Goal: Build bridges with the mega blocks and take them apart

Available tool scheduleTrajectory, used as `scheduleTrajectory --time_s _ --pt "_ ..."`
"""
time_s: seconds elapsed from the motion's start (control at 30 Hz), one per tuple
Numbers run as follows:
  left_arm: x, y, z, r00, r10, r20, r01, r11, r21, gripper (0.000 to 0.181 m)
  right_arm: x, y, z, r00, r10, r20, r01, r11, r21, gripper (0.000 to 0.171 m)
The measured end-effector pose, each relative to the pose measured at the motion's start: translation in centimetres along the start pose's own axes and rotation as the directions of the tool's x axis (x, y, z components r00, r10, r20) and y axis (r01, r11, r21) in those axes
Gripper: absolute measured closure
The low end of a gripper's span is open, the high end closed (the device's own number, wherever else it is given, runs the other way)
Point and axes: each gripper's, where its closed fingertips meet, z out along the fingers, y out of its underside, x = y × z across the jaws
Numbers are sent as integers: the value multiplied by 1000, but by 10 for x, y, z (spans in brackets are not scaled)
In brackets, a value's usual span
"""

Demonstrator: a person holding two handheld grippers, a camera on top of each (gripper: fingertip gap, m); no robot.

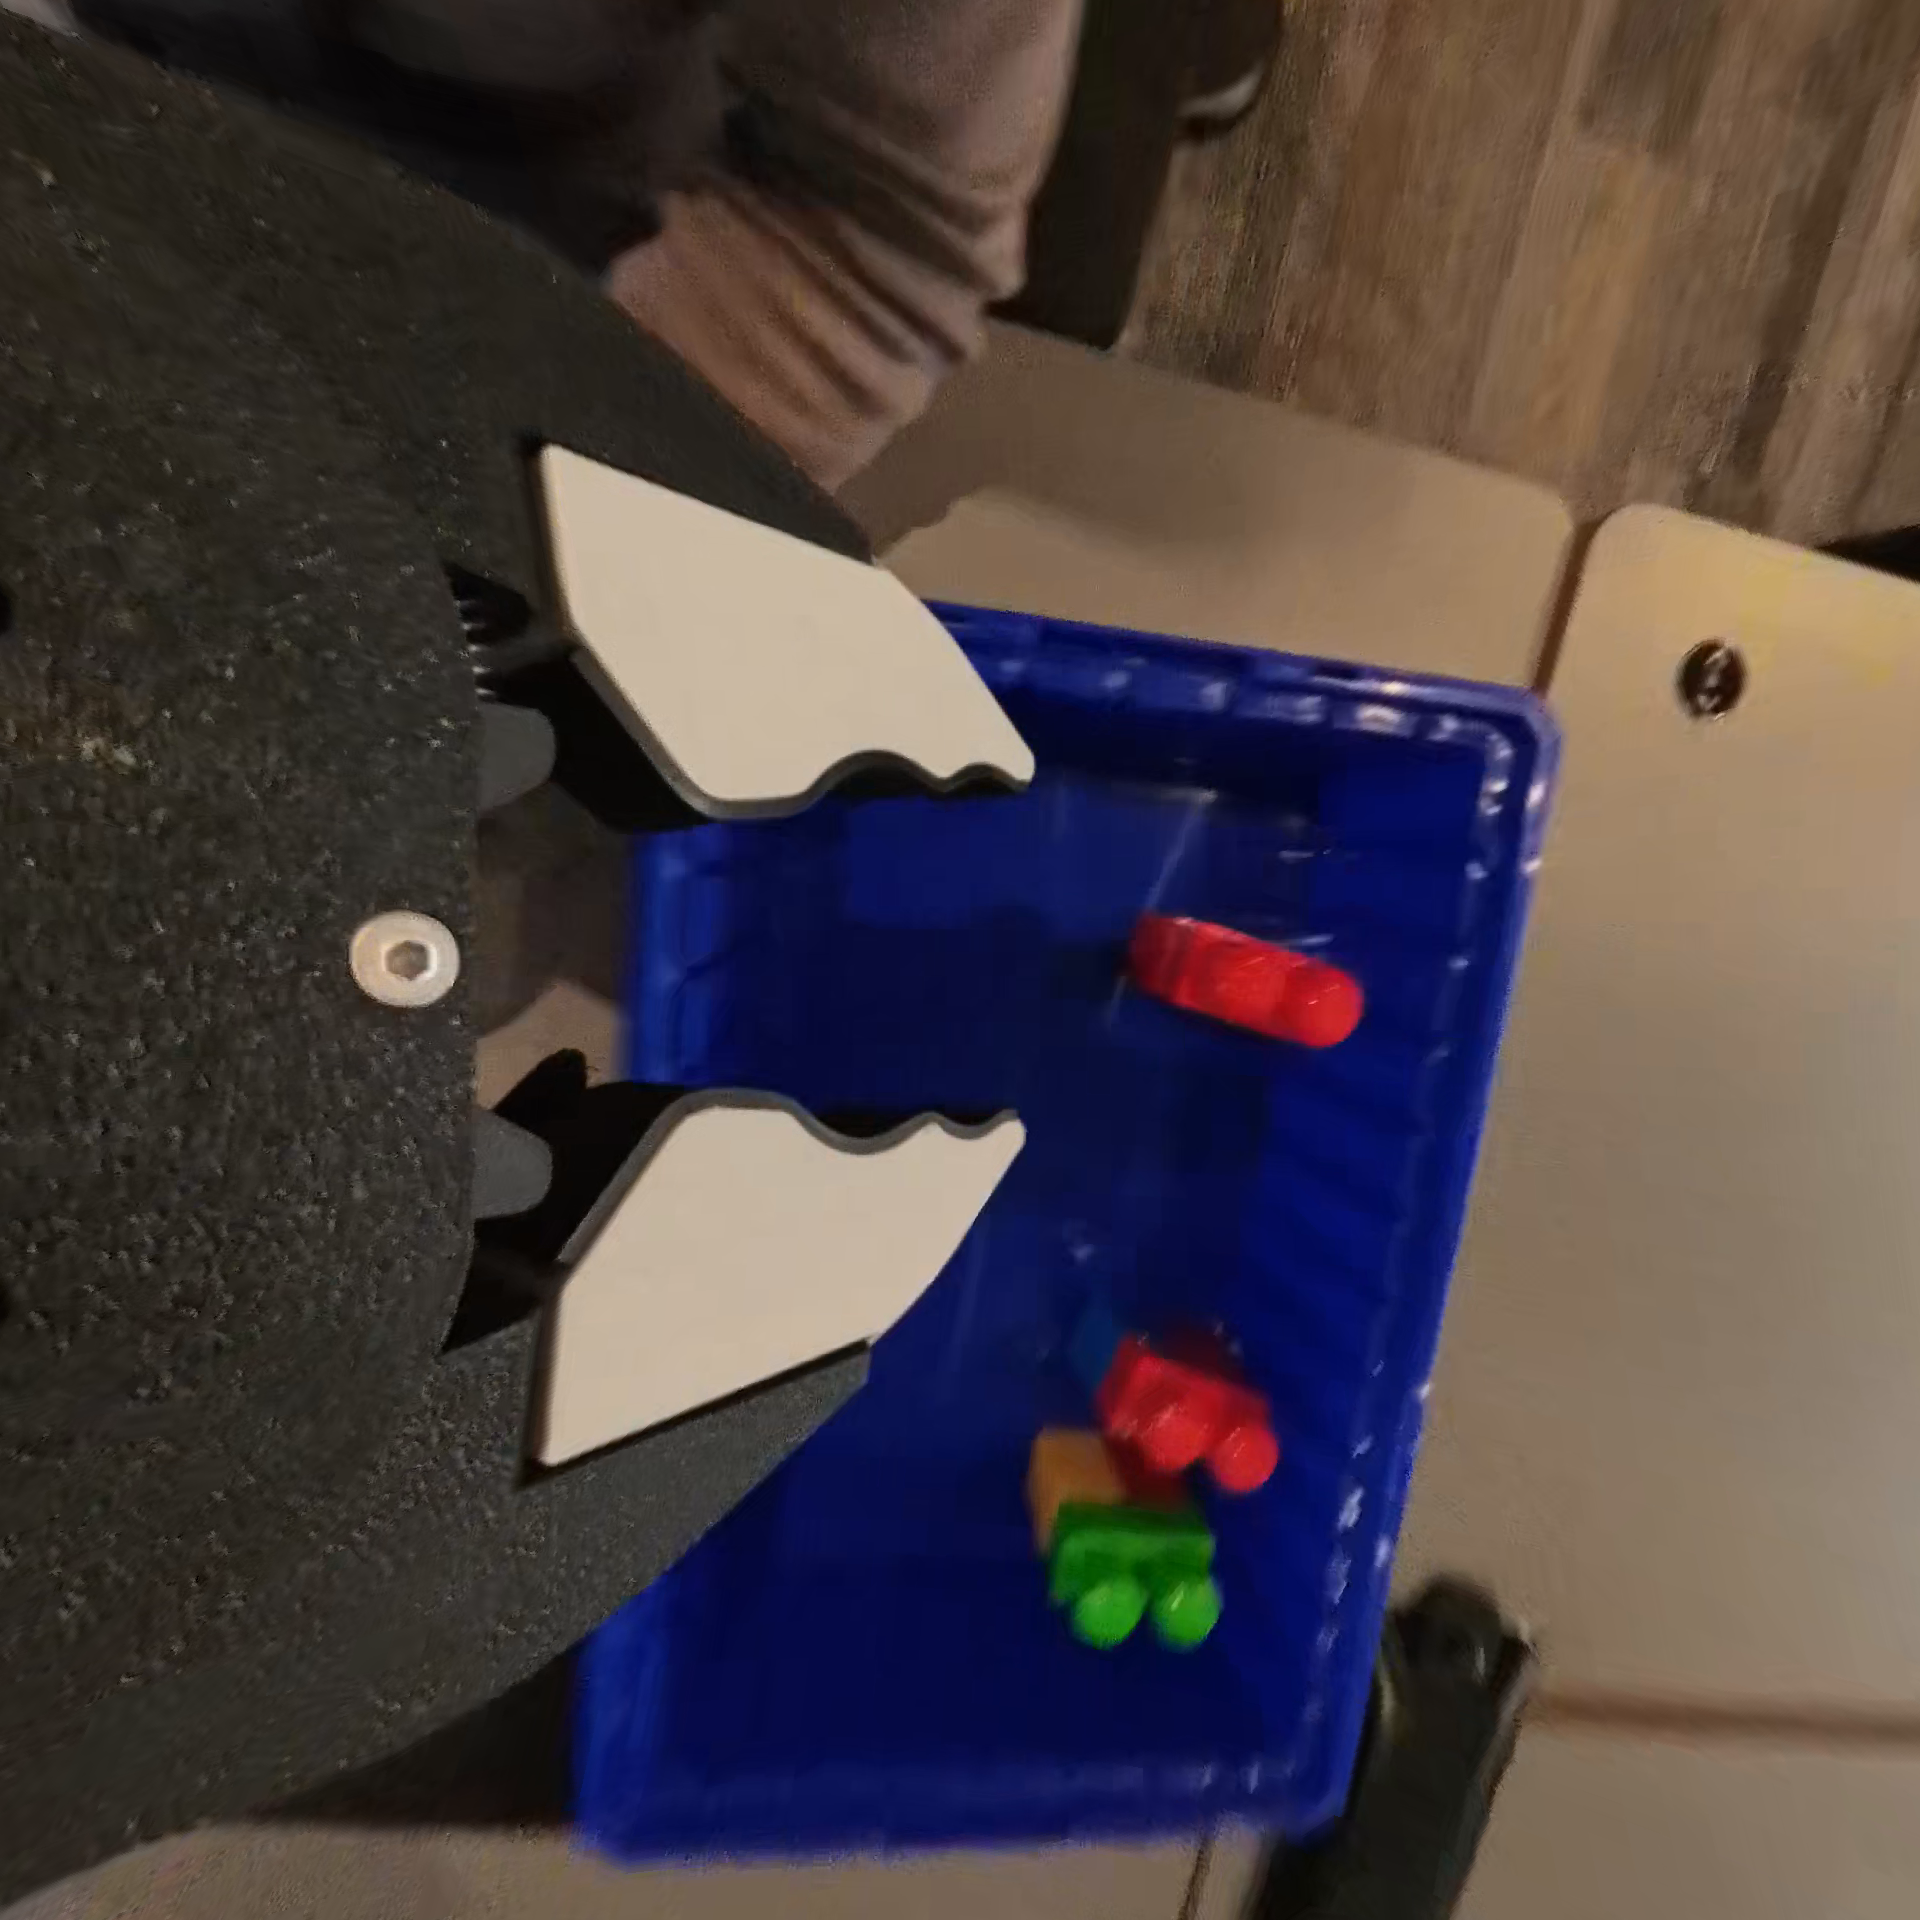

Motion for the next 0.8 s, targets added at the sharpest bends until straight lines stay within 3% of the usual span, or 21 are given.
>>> scheduleTrajectory --time_s 0.03,0.1,0.2,0.3,0.43,0.47,0.5,0.63,0.8 --pt "-2 0 -1 1000 -7 7 7 1000 -3 121 0 -12 25 999 15 33 -14 999 -32 112" --pt "-7 1 -3 999 -25 22 25 1000 -2 124 -2 -24 73 996 42 78 -32 991 -128 103" --pt "-21 -17 -14 985 -173 11 169 973 159 128 -2 -18 129 998 20 62 -1 955 -297 97" --pt "-50 -13 -22 961 -262 90 243 953 180 131 9 -5 161 998 -63 13 63 905 -421 99" --pt "-69 -11 -29 940 -315 128 286 936 203 126 7 21 189 999 6 39 17 832 -554 100" --pt "-71 -12 -31 936 -330 125 298 929 220 125 10 29 193 1000 -5 31 22 808 -589 108" --pt "-71 -12 -32 930 -348 119 315 921 230 125 13 34 196 999 -22 28 35 796 -605 131" --pt "-63 -12 -29 928 -365 81 340 914 221 122 23 24 176 1000 3 24 11 827 -563 133" --pt "-65 -14 -31 915 -399 55 375 895 240 120 38 6 78 999 37 4 -34 944 -330 134"
